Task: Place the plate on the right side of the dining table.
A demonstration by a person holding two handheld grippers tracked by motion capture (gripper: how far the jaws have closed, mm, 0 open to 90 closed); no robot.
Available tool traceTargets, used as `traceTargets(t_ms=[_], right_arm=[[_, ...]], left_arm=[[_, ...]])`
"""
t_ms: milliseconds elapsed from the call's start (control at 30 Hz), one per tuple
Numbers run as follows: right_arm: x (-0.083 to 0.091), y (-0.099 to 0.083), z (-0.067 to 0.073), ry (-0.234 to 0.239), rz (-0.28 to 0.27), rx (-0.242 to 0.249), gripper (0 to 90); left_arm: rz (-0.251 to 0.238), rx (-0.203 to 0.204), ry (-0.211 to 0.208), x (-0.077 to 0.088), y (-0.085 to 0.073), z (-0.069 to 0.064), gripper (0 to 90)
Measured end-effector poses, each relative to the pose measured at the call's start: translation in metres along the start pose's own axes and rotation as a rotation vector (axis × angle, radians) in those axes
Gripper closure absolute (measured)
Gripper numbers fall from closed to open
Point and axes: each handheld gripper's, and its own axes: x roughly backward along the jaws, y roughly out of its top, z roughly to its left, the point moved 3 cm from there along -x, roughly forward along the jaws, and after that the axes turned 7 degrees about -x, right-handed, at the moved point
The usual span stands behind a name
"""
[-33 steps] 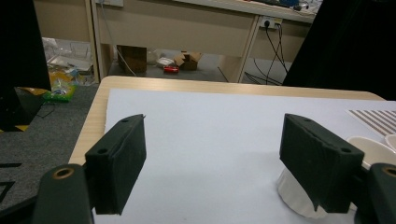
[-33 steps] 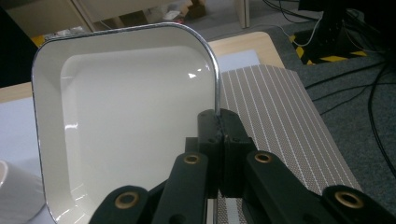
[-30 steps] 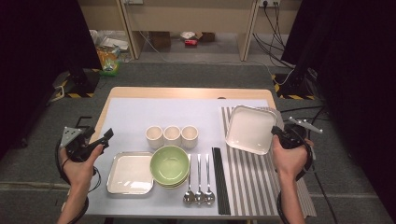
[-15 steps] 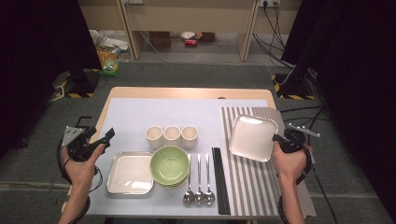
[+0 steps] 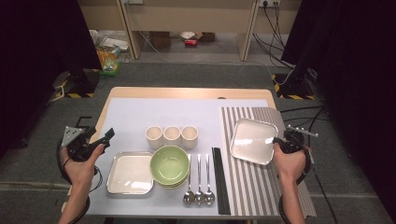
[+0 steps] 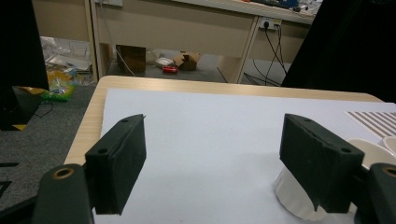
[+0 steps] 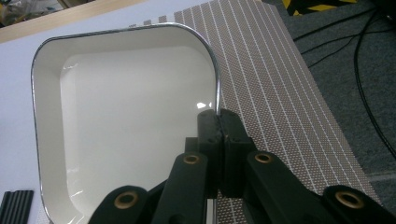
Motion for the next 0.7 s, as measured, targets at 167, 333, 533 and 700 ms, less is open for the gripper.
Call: traceTargets(t_ms=[167,333,533,700], right_arm=[[-0.007,0.001,-0.002,-0.016,0.016,0.006,87.9],[-0.019,0.001,-0.006,-0.045,0.043,0.017,86.5],[-0.031,0.0,-0.008,-0.068,0.079,0.027,84.8],[-0.038,-0.003,-0.01,-0.085,0.101,0.043,82.2]], left_arm=[[0.0,0.002,0.001,0.0,0.0,0.0,22.1],[0.001,0.003,0.002,-0.001,-0.001,0.0,22.1],[0.004,0.002,0.002,-0.001,-0.002,0.0,22.1],[0.007,0.002,0.0,-0.002,-0.002,-0.001,22.1]])
